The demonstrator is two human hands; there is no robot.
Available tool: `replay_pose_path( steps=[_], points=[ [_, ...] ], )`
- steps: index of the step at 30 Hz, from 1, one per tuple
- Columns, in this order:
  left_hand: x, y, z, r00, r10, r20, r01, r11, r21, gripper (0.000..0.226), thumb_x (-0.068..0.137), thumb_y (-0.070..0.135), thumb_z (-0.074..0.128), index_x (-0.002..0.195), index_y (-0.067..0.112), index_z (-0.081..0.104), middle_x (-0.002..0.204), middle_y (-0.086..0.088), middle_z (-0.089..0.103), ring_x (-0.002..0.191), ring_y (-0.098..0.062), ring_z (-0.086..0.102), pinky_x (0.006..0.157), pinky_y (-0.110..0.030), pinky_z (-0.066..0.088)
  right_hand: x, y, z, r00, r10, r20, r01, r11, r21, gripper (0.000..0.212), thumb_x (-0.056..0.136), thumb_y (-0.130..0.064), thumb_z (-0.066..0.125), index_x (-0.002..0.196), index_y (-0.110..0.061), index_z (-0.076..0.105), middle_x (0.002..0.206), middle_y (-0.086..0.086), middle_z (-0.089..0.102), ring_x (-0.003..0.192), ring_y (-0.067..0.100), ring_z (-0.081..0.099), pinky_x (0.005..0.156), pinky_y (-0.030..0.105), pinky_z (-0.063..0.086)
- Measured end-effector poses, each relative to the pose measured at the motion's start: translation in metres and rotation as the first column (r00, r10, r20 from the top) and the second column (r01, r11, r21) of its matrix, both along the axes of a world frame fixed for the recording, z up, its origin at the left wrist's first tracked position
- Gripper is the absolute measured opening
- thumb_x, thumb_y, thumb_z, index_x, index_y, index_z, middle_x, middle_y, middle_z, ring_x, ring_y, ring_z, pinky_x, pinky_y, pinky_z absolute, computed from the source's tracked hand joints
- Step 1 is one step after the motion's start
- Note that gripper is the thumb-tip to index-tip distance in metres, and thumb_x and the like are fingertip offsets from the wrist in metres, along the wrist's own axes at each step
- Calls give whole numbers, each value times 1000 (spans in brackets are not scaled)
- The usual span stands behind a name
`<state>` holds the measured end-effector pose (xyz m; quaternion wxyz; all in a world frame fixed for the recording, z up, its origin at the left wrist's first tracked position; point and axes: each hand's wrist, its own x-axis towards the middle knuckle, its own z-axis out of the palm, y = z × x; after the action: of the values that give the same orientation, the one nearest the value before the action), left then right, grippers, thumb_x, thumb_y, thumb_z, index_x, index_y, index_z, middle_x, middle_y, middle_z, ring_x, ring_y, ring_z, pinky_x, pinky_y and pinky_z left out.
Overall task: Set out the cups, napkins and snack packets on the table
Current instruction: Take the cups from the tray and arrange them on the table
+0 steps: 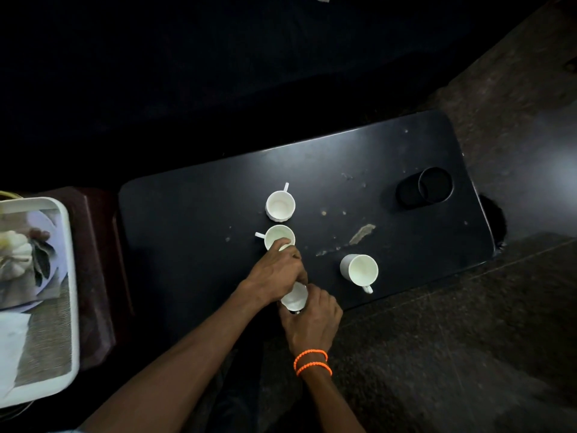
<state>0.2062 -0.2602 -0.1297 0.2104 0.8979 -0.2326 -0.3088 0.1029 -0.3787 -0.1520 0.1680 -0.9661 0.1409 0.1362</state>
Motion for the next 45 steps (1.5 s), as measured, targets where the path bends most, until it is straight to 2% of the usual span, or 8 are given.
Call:
replay_pose_path(
  steps=[5,9,16,20,27,32,37,45],
  points=[
    [-7,7,-9,999,29,25,-28,999,-44,52,74,2,61,112,32,79,115,5,73,132,-12,49,118,-30,2,-2,3,-2,1000,14,-11,-14,999,-37,56,64,-57,78,104,-20,65,93,1,67,90,27,64,82,42,49],
    [-7,12,-5,956,267,118,-233,942,-243,49,62,-5,62,93,24,84,92,3,80,110,-25,69,109,-45,36,0,0,0,1000,23,17,-23,999,-32,80,60,-79,70,114,-19,65,101,-2,67,95,23,62,84,42,48],
    [23,42,3,531,843,84,-795,530,-294,55,72,-10,54,112,20,78,110,-2,77,107,-30,64,97,-42,42,43,-13,10,950,-167,263,122,976,179,45,86,-50,69,102,-8,69,95,9,71,90,33,66,81,45,50],
    [50,58,-7,485,871,-79,-870,470,-150,48,87,-2,51,129,14,69,131,-11,69,123,-32,61,110,-46,45,98,-15,12,945,-214,245,136,944,301,24,90,-21,73,99,0,70,92,18,70,88,38,64,82,46,52],
    [77,50,-16,405,867,-289,-912,403,-68,39,98,15,54,135,13,66,138,-7,67,131,-26,59,108,-32,43,175,18,11,984,-152,-92,177,886,429,40,101,-38,54,74,-9,64,72,11,64,79,32,60,66,30,35],
    [87,44,-20,363,872,-328,-931,351,-97,23,94,15,55,102,19,77,108,-7,74,108,-23,62,90,-28,43,195,36,10,945,-255,-205,324,813,484,56,105,-43,39,58,-15,52,72,5,59,80,29,52,76,32,34],
    [94,37,-16,319,902,-290,-947,318,-51,18,81,4,50,77,6,68,77,-9,57,80,-24,47,72,-35,43,201,36,12,921,-297,-250,388,749,537,62,105,-49,34,89,-5,74,85,7,69,91,29,59,83,34,39],
    [103,-9,-11,384,858,-340,-922,374,-98,30,83,2,53,97,8,79,98,-15,78,100,-33,70,86,-41,57,218,-5,17,907,-377,-188,417,739,529,57,105,-49,32,99,-18,79,114,10,76,111,32,65,102,44,47]
  ],
)
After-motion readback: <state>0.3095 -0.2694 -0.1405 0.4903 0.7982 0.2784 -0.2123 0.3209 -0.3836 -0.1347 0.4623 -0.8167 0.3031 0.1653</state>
